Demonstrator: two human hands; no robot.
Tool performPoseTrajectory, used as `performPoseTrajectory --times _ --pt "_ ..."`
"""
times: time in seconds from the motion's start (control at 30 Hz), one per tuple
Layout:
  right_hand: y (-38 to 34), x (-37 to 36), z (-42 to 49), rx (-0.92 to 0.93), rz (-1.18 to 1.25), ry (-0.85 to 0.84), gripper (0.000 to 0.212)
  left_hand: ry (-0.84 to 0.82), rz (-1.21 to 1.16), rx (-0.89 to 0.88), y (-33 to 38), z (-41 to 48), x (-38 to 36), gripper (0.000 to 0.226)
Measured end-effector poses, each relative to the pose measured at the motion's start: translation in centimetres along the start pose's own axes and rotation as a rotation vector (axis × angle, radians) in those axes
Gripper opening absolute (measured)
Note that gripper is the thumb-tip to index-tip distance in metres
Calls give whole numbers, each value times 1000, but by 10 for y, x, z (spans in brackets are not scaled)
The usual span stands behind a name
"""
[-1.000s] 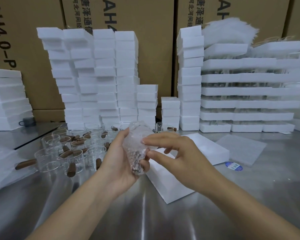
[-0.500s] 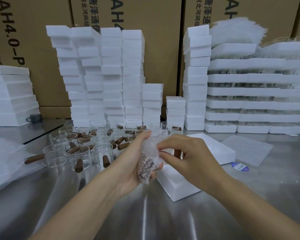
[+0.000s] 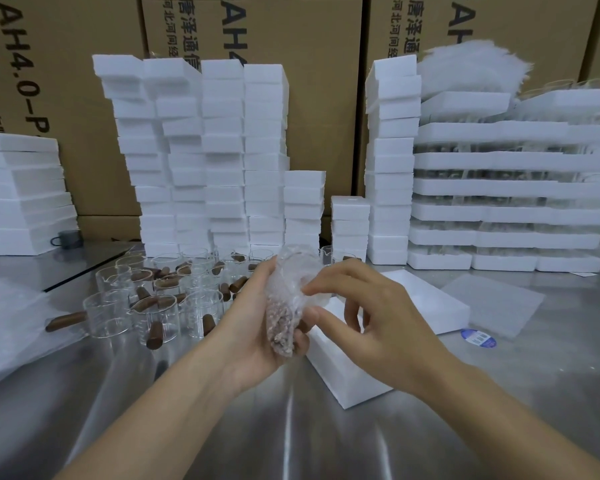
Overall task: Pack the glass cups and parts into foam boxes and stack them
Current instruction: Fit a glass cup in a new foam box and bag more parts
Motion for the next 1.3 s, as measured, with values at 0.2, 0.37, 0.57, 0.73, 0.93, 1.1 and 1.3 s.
performPoseTrajectory --times 0.2,0.37,0.57,0.73,0.93,1.1,1.3 --pt "6 -19 1 -48 -6 -156 26 37 217 50 -4 -4 6 55" --pt "-1 -21 1 12 -39 -166 22 18 313 31 2 -5 6 51" --pt "-4 22 -7 -1 -23 262 26 3 118 20 4 -4 5 66" --pt "49 -18 -3 -534 804 -11 46 -140 95 155 -7 -9 -7 72" --pt "44 -14 1 -417 881 -31 26 -119 114 161 -7 -9 -7 77" --pt "25 0 3 -226 545 31 22 -121 82 153 -5 -6 -4 60" --pt "16 6 -1 -118 197 119 27 -281 139 201 -16 -10 -24 68"
Point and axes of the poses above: each hand's wrist, its own z-axis towards the middle knuckle, its own x-axis out of the back of the hand, y = z × x, the point moved 10 cm from there along z, towards the middle knuckle, and after that the axes turned 7 degrees about -y, right-handed, at the moved point
